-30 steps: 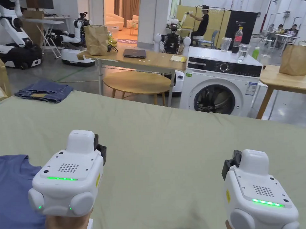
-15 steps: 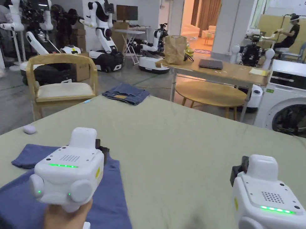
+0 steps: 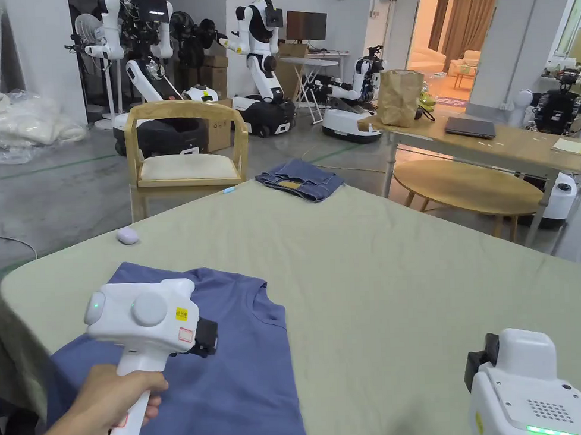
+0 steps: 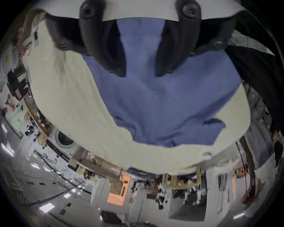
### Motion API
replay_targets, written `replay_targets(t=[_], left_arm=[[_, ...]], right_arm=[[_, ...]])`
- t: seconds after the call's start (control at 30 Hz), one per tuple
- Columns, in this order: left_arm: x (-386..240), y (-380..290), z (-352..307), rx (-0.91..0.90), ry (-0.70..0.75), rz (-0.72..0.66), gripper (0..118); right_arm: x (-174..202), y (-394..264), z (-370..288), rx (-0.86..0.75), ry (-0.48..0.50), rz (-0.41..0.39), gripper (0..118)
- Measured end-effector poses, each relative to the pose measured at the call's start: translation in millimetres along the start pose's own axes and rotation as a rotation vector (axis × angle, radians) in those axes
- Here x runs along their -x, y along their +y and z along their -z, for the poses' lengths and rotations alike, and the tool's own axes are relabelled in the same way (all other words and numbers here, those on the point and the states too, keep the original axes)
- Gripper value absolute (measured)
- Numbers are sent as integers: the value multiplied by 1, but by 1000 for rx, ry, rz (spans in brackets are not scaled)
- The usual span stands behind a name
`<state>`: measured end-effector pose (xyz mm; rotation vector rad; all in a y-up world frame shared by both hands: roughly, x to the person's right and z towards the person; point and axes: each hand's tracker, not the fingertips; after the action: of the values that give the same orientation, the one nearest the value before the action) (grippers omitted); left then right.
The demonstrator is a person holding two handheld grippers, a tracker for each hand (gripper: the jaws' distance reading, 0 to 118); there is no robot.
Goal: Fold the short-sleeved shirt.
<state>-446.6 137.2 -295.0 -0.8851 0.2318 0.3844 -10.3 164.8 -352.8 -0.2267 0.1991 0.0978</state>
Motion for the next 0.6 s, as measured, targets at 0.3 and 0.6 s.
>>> replay_targets(t=[0.3,0.6], left_arm=[[-6,4,88,205,87,-28,67],[-35,-17,80,88,166,135,16]], right_arm=[[-8,-5,3,32,-22,-17,0],[-15,-9,5,47,-40,-24,0]])
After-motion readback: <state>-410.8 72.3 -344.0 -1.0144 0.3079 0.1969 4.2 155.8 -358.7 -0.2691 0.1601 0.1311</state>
